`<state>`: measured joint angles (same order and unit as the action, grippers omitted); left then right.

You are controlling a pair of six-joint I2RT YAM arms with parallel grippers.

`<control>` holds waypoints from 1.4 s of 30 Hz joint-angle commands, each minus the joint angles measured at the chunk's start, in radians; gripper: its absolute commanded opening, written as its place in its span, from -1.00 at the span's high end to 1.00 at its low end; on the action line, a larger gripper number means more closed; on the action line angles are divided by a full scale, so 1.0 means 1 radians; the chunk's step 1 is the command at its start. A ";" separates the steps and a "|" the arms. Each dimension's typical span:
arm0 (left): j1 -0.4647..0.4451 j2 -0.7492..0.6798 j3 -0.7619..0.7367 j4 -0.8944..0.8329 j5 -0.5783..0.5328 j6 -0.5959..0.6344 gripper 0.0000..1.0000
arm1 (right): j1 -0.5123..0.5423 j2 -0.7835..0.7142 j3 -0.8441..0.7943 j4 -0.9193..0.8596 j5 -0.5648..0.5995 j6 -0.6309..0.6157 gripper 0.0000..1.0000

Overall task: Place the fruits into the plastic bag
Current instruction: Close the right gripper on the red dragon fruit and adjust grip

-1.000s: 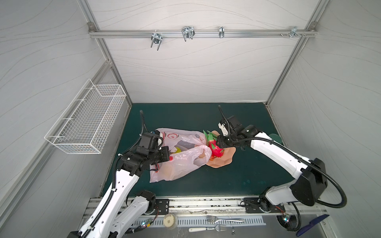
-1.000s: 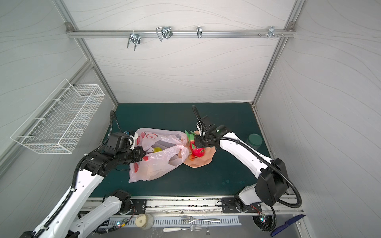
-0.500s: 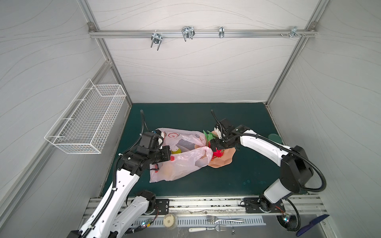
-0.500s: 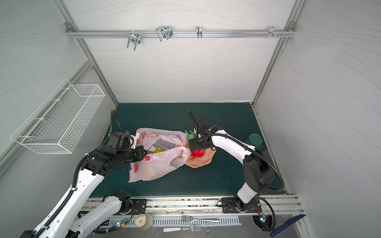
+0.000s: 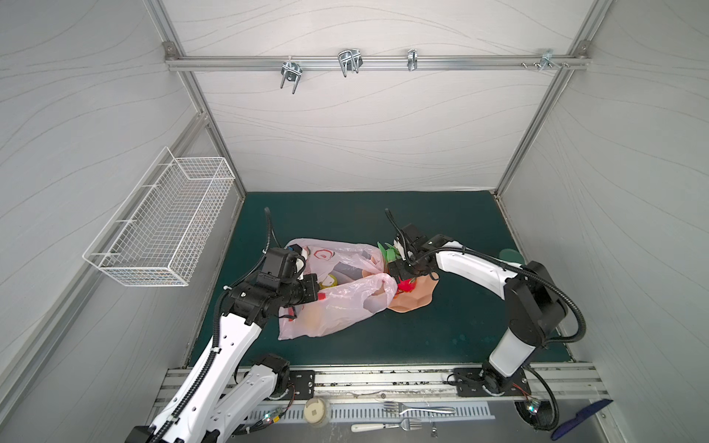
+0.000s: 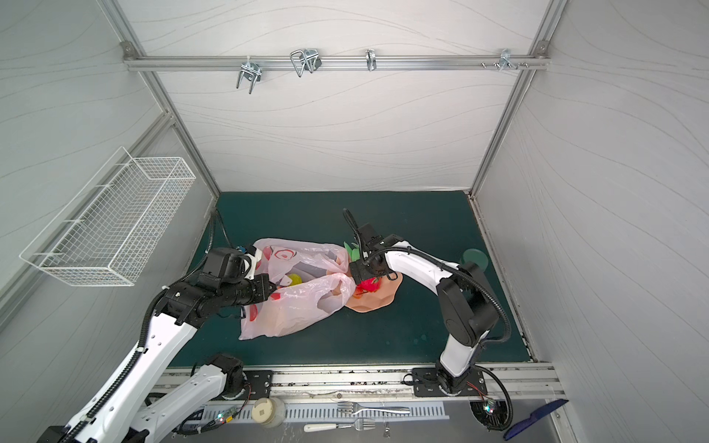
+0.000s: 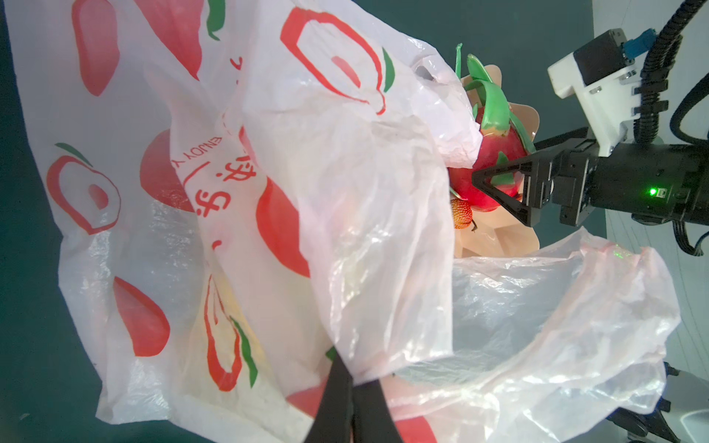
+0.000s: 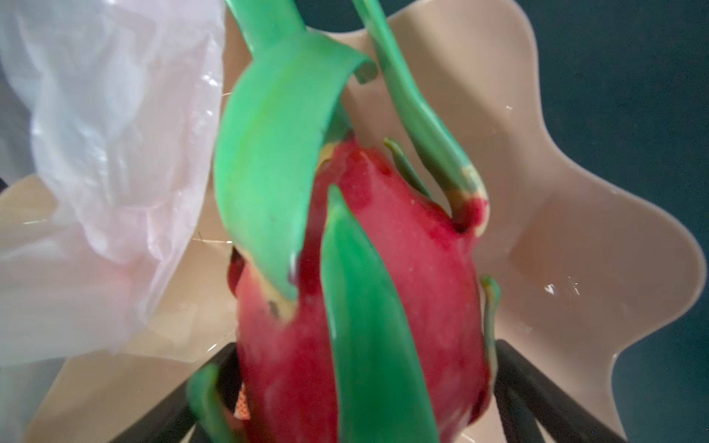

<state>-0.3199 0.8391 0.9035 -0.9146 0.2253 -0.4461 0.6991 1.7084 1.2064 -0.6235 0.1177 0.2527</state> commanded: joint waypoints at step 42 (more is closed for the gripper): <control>-0.004 0.009 0.014 0.038 -0.012 0.006 1.00 | -0.031 -0.161 -0.060 0.030 -0.013 0.032 0.41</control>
<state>-0.3199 0.8421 0.9031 -0.9138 0.2199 -0.4419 0.6800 1.5558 1.1458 -0.6025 0.1352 0.2882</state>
